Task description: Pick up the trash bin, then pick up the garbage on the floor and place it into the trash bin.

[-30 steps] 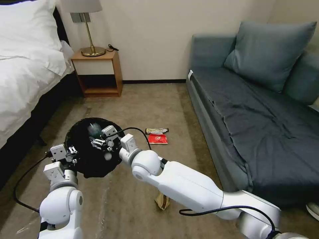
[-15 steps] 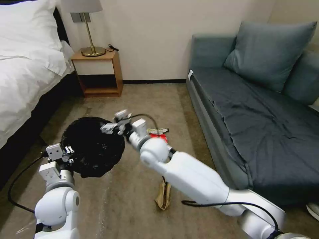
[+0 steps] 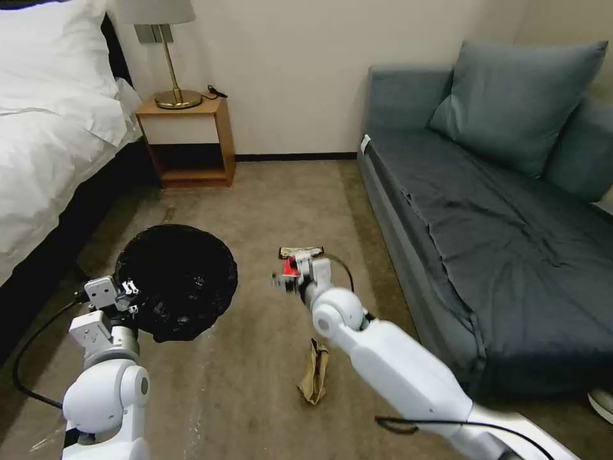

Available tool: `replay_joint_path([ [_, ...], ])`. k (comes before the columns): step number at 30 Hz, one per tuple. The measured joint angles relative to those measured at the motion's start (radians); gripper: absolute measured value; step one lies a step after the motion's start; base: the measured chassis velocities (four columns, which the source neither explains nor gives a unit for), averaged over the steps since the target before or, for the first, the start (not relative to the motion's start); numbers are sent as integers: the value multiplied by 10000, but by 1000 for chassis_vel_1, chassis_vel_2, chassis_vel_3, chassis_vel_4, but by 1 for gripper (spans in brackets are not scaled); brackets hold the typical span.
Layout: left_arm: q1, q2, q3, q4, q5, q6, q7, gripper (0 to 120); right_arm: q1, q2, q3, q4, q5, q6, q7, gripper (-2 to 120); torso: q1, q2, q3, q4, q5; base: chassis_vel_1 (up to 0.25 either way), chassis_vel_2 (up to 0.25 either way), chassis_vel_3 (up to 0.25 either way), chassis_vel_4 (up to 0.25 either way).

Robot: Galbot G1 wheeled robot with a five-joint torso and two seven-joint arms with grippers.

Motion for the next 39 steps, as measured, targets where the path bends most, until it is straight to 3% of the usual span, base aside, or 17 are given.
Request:
replay_joint_path([
  [5, 21, -1, 19, -9, 15, 0, -16, 4, -361, -354, -416, 421, 1705, -856, 1597, 100, 0, 0, -1, 0, 0, 0, 0, 0, 0],
  [12, 128, -25, 3, 1, 11, -39, -19, 4, -1038, -252, -365, -52, 1735, -879, 1770, 100, 0, 0, -1, 0, 1, 0, 0, 0, 0],
  [24, 285, -48, 84, -94, 61, -38, -32, 4, -1782, 181, 550, -1839, -565, -816, -759, 100, 0, 0, 0, 1, 0, 0, 0, 0, 0],
  [39, 356, 6, 23, -190, 13, -64, -25, 4, -1676, 629, 1746, -3593, -2524, -667, -2844, 99, 0, 0, 0, 1, -1, 0, 0, 0, 0],
])
